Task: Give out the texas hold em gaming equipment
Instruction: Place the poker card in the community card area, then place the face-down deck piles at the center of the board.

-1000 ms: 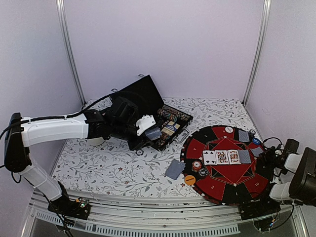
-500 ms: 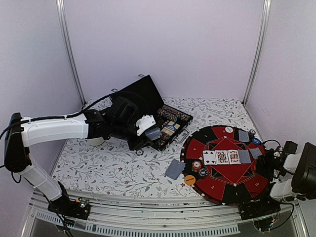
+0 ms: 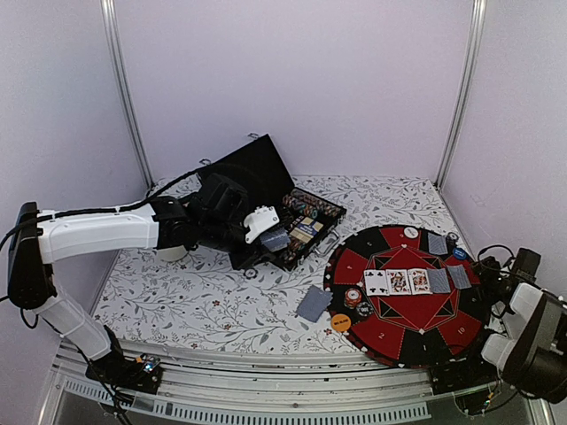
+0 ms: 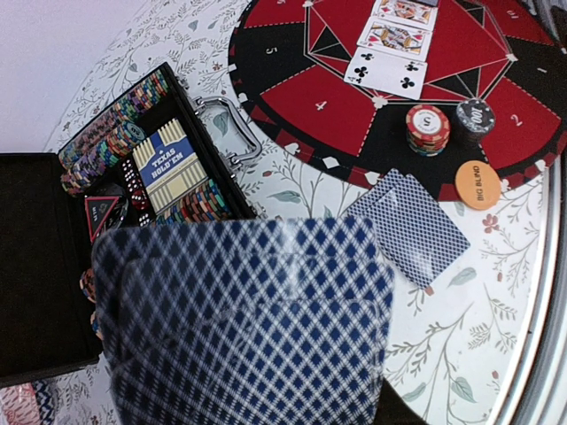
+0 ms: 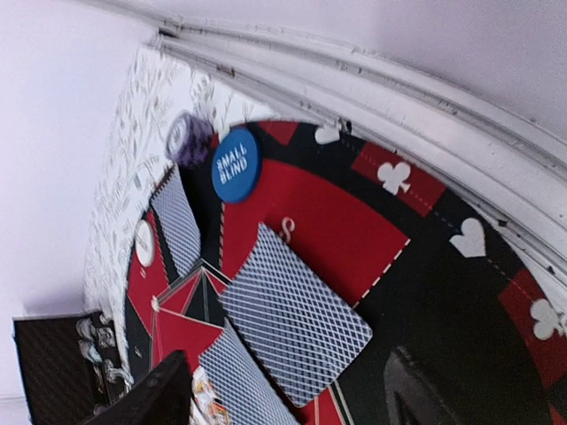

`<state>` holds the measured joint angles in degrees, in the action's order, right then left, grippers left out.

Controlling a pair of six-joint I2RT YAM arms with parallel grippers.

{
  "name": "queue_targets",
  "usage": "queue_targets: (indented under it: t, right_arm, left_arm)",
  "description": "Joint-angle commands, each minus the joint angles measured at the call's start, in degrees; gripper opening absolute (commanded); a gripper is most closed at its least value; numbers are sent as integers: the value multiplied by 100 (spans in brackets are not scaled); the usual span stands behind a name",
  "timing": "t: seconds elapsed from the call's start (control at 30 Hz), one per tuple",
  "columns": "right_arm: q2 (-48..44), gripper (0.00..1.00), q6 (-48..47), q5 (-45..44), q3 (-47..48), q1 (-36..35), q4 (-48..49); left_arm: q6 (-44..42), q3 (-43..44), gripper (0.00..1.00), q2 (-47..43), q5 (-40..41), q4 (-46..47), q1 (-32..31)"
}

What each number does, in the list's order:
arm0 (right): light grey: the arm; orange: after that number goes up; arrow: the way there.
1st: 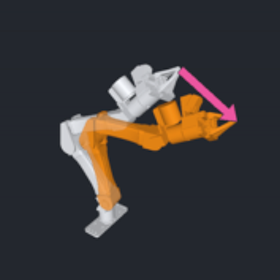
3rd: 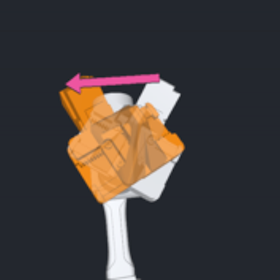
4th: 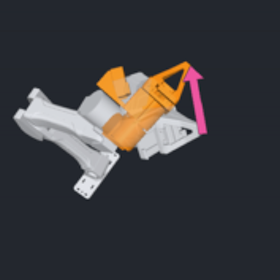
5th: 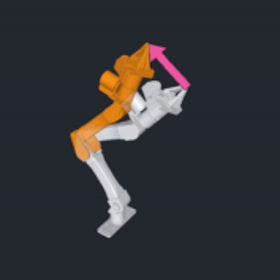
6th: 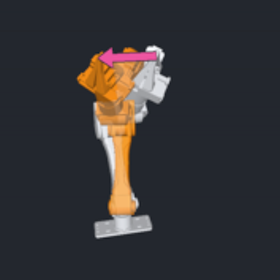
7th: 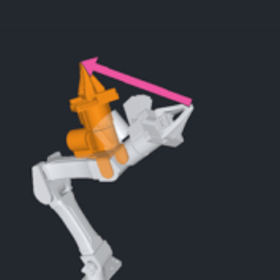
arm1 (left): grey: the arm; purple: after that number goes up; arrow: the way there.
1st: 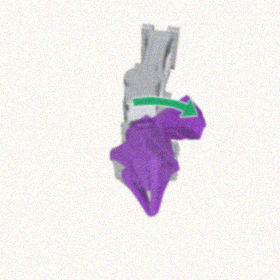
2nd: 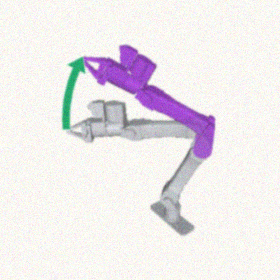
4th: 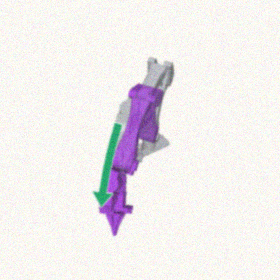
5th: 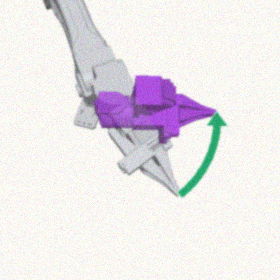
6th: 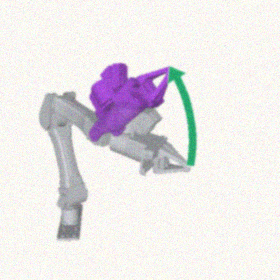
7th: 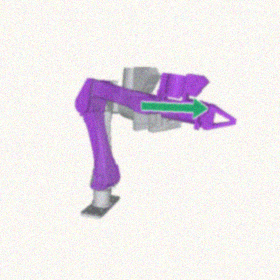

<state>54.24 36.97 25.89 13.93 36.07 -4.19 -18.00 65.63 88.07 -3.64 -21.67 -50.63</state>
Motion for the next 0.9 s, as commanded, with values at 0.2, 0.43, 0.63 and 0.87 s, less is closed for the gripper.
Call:
queue_targets:
  t: [0.2, 0.43, 0.63, 0.87]
  right_arm:
    - [-1332, 99, -430, -684, 1195, 16, -848]
    - [-764, 99, -1670, -273, 2321, -42, -1280]
    - [-287, 99, -2256, -340, 2870, -836, -1463]
    - [52, 99, -2668, -478, 3146, -1665, -1608]
  left_arm:
    - [845, -317, 43, -167, -47, 194, -52]
    - [2304, -1592, 43, -346, -103, 629, 47]
    - [3272, -2255, 43, -275, 198, 865, 501]
    - [3890, -2850, 46, -253, 532, 1225, 738]
